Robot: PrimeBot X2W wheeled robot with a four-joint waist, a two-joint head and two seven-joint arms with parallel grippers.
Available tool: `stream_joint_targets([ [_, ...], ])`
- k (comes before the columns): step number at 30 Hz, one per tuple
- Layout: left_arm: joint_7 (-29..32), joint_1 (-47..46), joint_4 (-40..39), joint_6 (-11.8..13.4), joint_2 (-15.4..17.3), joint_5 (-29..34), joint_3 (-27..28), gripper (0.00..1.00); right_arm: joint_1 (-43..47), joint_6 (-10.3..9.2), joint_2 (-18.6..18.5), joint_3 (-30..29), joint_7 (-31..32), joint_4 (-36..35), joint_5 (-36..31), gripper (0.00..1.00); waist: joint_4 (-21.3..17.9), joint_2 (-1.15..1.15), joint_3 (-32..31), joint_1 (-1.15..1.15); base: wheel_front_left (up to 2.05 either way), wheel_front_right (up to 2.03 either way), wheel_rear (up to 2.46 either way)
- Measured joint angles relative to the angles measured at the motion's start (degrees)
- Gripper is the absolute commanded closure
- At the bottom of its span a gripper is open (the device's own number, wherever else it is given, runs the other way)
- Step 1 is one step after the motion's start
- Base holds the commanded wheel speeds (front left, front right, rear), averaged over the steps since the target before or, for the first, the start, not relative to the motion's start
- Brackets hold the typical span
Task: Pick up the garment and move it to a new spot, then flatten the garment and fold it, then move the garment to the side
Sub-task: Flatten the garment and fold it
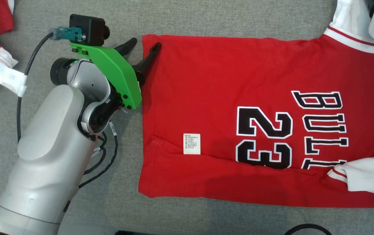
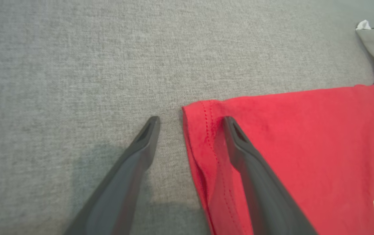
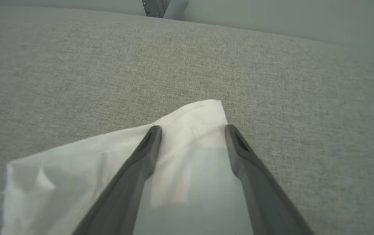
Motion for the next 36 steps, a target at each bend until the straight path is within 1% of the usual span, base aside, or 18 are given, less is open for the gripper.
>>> stream_joint_targets([
  [4,1.0,-0.8,1.8,-1.0,-0.6,-0.3,-1.2,0.01,-0.4,-0.03,0.8,0.2,-0.1,1.8,-0.2,0.0,-0.1,0.0,-0.2,0.0,0.0,0.0,0.0],
  [5,1.2,-1.0,2.0,-1.5,-0.7,-0.5,-1.5,0.61,-0.5,-0.09,1.0,0.7,-0.7,2.0,0.0,0.1,-0.1,0.0,-0.3,0.0,0.0,0.0,0.0],
  [6,1.3,-1.1,2.0,-1.8,-0.8,-0.9,-1.8,1.0,-0.5,-0.09,1.5,0.7,-1.6,2.2,0.2,0.94,-0.3,0.0,-0.3,-0.01,0.0,0.0,0.0],
  [7,1.6,-1.1,2.0,-2.2,-0.9,-1.2,-2.5,1.0,-0.5,-0.09,1.9,0.9,-2.1,2.5,0.6,1.0,-0.4,0.0,-0.4,-0.01,0.0,0.0,0.0],
  [9,1.9,-1.1,1.8,-2.9,-1.0,-1.5,-3.4,1.0,-0.6,-0.08,2.2,1.7,-3.0,2.8,1.0,1.0,-0.7,0.0,-0.5,-0.01,0.0,0.0,0.0],
  [12,0.4,-1.0,2.2,-3.3,-1.0,-2.2,-3.6,1.0,-0.7,-0.05,2.9,1.7,-5.3,3.7,1.5,1.0,-1.0,0.0,-0.8,-0.01,0.0,0.0,0.0],
  [21,-6.2,-1.7,4.4,-3.1,1.1,-2.1,-0.3,1.0,-2.5,-0.04,1.6,0.0,-11.6,4.3,3.8,1.0,-2.5,0.0,-2.4,-0.01,0.0,0.0,0.0],
  [23,-7.5,-2.1,4.6,-2.7,2.1,-1.7,0.7,1.0,-2.4,-0.04,1.3,1.5,-13.1,3.5,5.2,1.0,-3.3,0.0,-3.0,-0.01,0.0,0.0,0.0],
  [27,-7.9,-1.8,4.2,-2.3,3.7,-1.5,1.3,1.0,-1.6,-0.04,1.2,3.6,-14.7,1.5,8.0,1.0,-4.8,0.0,-4.1,-0.01,0.0,0.0,0.0],
  [31,-8.1,0.6,2.5,-2.2,5.3,-1.6,1.4,1.0,2.1,-0.04,1.0,5.3,-17.5,-3.2,12.4,1.0,-6.4,0.0,-5.2,0.0,0.0,0.0,0.0],
  [34,-10.0,5.0,-0.4,-2.1,6.6,-1.6,1.6,1.0,8.7,-0.03,0.6,6.5,-19.9,-8.8,15.5,1.0,-7.2,0.0,-6.8,0.0,0.0,0.0,0.0],
  [36,-11.3,8.8,-3.8,-1.5,8.1,-1.6,2.0,1.0,14.0,-0.04,-0.2,6.5,-20.9,-12.8,17.2,1.0,-7.9,0.0,-8.0,-0.01,0.0,0.0,0.0],
])
